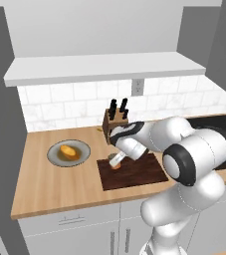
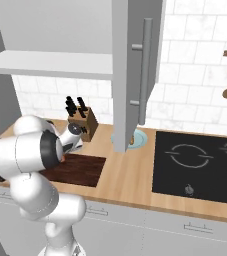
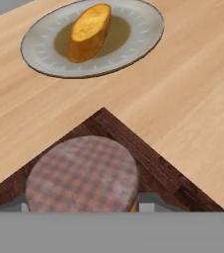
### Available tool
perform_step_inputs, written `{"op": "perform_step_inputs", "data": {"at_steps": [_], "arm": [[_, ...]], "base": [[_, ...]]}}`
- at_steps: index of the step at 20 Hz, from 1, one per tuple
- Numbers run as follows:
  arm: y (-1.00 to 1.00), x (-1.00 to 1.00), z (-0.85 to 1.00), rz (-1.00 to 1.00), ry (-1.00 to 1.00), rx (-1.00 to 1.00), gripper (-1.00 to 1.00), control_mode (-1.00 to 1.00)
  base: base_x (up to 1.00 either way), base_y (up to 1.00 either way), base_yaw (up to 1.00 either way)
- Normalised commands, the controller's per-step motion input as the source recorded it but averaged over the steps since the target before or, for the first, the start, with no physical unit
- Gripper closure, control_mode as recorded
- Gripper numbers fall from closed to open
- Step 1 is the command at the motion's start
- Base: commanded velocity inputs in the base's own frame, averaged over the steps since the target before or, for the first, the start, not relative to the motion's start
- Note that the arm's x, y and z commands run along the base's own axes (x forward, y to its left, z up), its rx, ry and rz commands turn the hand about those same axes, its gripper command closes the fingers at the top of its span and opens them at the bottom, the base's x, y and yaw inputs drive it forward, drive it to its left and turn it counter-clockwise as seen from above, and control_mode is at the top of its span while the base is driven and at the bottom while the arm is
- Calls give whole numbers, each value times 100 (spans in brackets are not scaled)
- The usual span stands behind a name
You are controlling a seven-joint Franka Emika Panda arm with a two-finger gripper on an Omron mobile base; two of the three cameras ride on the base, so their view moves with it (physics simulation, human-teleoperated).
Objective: From the different types of pastries on the counter, select a croissant and place it on the cutting board. Then retrieve a jar of jam from the cabinet and place it alongside the croissant on the cutting board.
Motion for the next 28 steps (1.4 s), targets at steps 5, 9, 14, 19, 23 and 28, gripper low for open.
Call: {"op": "perform_step_inputs", "data": {"at_steps": [5, 9, 14, 19, 23, 28], "arm": [[0, 0, -24, 0, 0, 0, -100, -100], [0, -4, 0, 0, 15, 0, -100, -100], [0, -8, 15, 0, 19, 0, -100, -100], [0, -16, 24, 0, 5, 0, -100, -100], [0, -14, 13, 1, 1, 0, -100, -100], [0, 0, 14, 0, 1, -3, -100, -100]], "base": [[0, 0, 0], [0, 0, 0], [0, 0, 0], [0, 0, 0], [0, 0, 0], [0, 0, 0]]}}
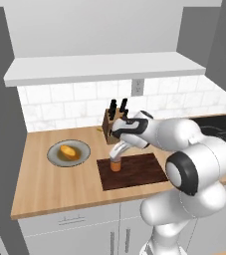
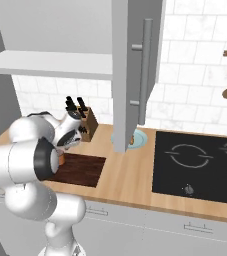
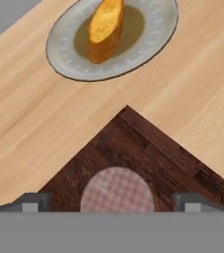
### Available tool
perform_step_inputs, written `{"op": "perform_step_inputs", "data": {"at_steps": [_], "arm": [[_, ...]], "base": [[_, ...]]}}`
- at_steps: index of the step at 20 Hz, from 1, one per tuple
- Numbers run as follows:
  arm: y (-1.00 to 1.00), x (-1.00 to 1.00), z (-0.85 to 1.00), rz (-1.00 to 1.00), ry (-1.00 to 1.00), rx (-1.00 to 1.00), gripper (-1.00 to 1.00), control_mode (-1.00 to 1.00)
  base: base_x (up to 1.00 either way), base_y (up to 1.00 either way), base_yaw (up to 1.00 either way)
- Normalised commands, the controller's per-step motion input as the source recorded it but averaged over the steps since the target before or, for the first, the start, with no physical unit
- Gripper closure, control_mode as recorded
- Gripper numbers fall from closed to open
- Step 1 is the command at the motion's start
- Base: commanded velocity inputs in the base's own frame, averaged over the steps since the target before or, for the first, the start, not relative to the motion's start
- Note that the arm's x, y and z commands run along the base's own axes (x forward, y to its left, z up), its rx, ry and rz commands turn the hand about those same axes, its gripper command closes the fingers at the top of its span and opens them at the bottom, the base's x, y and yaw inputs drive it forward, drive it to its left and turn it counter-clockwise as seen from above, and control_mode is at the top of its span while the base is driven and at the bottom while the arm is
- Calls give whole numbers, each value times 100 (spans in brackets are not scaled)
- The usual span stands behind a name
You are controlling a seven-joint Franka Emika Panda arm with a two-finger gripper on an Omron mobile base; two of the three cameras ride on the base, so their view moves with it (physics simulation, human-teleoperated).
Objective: From the different types of pastries on the counter, select a croissant and place it on the cutting board. Then retrieve a jar of jam from the cabinet and place it alongside the croissant on the cutting board.
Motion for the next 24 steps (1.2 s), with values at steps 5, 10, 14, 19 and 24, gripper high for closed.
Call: {"op": "perform_step_inputs", "data": {"at_steps": [5, 10, 14, 19, 24], "arm": [[-2, 0, 18, -6, 0, -8, -100, -100], [-10, 6, 28, -14, -11, -7, -100, -100], [-16, 24, 21, -10, -8, -1, -100, -100], [-35, 34, 9, -13, -3, -1, -100, -100], [-46, 30, 14, -12, -1, 0, -100, -100]], "base": [[0, 0, 0], [0, 0, 0], [0, 0, 0], [0, 0, 0], [0, 0, 0]]}}
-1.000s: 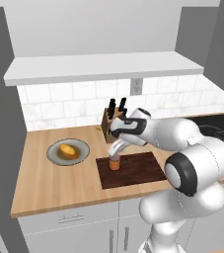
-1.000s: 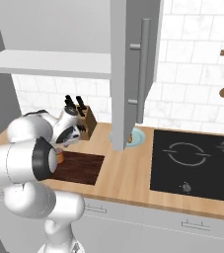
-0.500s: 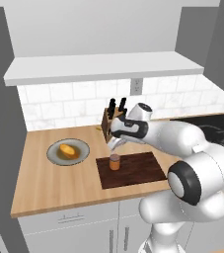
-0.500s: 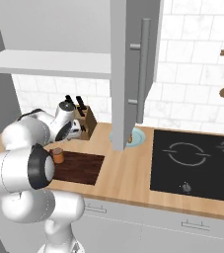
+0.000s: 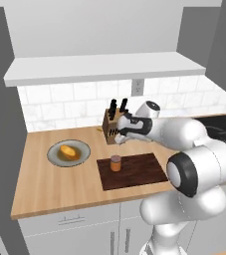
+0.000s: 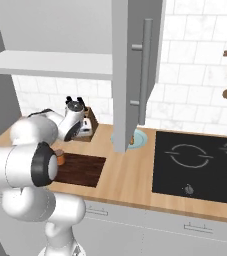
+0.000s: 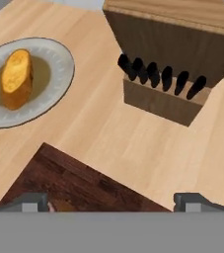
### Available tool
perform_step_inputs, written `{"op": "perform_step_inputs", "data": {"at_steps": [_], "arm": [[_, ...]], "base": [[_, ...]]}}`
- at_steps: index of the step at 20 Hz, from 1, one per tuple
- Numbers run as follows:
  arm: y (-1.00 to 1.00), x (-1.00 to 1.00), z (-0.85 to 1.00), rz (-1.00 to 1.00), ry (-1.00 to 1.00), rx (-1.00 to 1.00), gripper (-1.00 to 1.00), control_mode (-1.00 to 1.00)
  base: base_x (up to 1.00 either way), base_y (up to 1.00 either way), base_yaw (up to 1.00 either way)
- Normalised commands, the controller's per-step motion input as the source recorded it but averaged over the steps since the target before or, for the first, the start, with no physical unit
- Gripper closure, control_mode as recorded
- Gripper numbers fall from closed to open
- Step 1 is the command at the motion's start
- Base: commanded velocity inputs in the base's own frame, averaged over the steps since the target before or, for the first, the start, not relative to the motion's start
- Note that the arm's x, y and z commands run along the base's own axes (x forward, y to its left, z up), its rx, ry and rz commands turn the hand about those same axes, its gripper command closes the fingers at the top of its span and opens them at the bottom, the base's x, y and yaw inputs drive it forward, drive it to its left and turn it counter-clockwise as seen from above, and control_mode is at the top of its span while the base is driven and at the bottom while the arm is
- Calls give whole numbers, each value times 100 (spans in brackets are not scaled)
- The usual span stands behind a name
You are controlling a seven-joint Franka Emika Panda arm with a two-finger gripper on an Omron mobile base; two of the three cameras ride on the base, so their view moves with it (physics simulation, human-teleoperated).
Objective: From the different types of pastries on the counter, select a croissant and place it on the cutting board. Then retrieve a jar of jam from the cabinet and place it alongside the croissant on the cutting board.
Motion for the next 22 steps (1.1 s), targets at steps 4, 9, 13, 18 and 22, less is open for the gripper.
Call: {"op": "perform_step_inputs", "data": {"at_steps": [4, 9, 13, 18, 22], "arm": [[-44, 8, 35, -14, 0, 0, -100, -100], [-44, 0, 25, -15, 1, 0, -100, -100], [-51, 7, 4, -15, 9, 0, -100, -100], [-60, 3, 3, -15, 6, 0, -100, -100], [-58, 0, 0, -13, 12, 0, -100, -100]], "base": [[0, 0, 0], [0, 0, 0], [0, 0, 0], [0, 0, 0], [0, 0, 0]]}}
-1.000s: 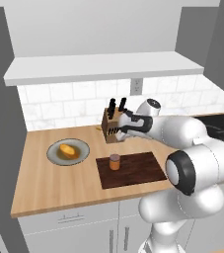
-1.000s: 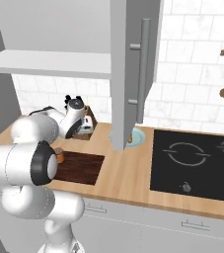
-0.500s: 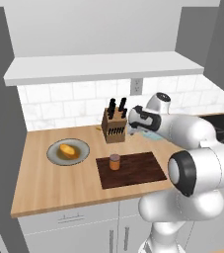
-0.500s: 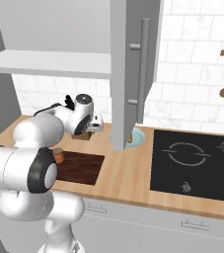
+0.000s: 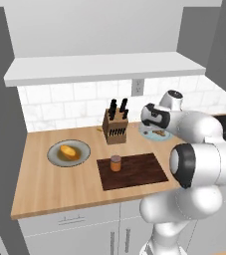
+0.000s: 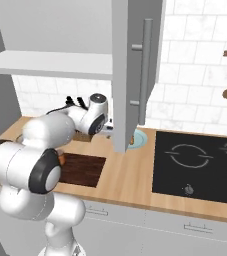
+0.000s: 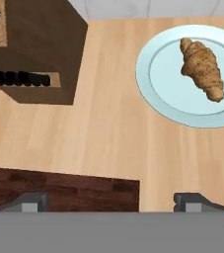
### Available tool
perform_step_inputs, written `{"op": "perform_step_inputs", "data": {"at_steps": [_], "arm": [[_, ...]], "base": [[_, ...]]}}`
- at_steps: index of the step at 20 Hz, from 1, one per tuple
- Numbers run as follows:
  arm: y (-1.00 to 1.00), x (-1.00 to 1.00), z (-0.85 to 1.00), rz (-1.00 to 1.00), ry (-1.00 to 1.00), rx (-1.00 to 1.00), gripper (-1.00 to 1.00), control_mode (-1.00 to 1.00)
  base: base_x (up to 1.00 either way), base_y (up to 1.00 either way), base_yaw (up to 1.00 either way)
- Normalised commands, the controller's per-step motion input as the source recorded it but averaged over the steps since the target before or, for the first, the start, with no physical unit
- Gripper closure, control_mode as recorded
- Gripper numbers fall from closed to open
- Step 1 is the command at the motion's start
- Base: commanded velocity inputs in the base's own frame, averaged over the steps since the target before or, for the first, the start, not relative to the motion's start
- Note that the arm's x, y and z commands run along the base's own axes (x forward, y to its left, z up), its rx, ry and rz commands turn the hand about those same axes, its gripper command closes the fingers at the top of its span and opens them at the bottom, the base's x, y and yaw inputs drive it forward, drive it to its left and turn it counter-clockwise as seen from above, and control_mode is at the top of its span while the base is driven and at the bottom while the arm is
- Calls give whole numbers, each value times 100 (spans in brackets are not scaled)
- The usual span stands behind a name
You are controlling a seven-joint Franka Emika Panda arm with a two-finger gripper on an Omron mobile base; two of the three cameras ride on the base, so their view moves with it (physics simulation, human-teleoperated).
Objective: From the different types of pastries on the counter, select a croissant and place it on the cutting board. Then retrieve a jar of jam from the cabinet and place it alongside the croissant on the cutting board.
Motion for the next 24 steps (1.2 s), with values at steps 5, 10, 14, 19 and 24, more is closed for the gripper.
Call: {"op": "perform_step_inputs", "data": {"at_steps": [5, 10, 14, 19, 24], "arm": [[-43, 34, -3, -8, 16, 0, -100, -100], [-42, 58, -10, -1, 2, 0, -100, -100], [-39, 62, -22, 0, 0, -1, -100, -100], [-25, 51, -11, 0, -1, -5, -100, -100], [-16, 30, -17, 0, 4, 0, -100, -100]], "base": [[0, 0, 0], [0, 0, 0], [0, 0, 0], [0, 0, 0], [0, 0, 0]]}}
